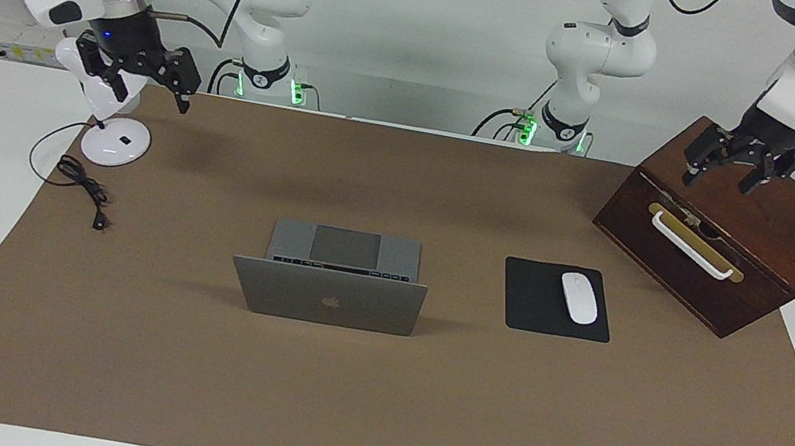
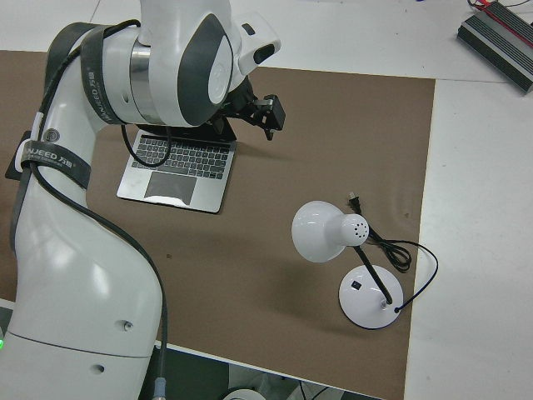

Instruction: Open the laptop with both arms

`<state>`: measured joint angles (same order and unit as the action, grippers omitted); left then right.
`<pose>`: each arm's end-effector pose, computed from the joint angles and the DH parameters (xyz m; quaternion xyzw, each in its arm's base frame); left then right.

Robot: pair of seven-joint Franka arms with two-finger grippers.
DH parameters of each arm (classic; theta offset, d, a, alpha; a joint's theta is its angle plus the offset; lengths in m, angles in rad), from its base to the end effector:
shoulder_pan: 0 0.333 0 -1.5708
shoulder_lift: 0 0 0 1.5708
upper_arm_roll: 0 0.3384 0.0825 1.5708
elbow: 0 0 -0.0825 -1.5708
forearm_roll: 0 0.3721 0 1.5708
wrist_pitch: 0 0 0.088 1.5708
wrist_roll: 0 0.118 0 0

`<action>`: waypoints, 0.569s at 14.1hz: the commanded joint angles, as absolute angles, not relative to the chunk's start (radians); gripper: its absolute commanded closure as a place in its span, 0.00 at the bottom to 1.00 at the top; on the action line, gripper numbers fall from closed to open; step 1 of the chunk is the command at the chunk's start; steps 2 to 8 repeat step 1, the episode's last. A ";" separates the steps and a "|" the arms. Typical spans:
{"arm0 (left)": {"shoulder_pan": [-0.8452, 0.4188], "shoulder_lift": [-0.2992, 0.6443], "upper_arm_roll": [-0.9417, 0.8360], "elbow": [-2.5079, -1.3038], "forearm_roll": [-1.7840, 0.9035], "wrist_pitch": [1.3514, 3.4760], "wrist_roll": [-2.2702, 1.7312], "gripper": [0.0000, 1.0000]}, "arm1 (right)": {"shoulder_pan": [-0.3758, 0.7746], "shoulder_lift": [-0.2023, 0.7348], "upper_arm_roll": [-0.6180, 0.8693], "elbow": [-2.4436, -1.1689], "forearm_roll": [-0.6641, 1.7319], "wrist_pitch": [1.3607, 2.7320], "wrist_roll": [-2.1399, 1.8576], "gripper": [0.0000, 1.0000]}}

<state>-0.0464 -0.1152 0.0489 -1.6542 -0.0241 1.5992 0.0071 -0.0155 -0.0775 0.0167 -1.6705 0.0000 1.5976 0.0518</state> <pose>0.5073 0.0002 0.6604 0.9994 -0.0024 0.0301 0.0147 0.5184 0.0010 0.6334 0.9997 -0.0253 0.0023 0.0006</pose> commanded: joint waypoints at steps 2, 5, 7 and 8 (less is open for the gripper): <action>-0.038 -0.114 0.041 -1.649 -0.014 1.585 -0.006 0.00 | -0.021 -0.077 0.020 -1.663 -0.008 1.583 0.046 0.00; -0.038 -0.114 0.041 -1.649 -0.014 1.585 -0.006 0.00 | -0.021 -0.077 0.020 -1.663 -0.008 1.583 0.046 0.00; -0.038 -0.114 0.041 -1.649 -0.014 1.585 -0.006 0.00 | -0.021 -0.077 0.020 -1.663 -0.008 1.583 0.046 0.00; -0.038 -0.114 0.041 -1.649 -0.014 1.585 -0.006 0.00 | -0.021 -0.077 0.020 -1.663 -0.008 1.583 0.046 0.00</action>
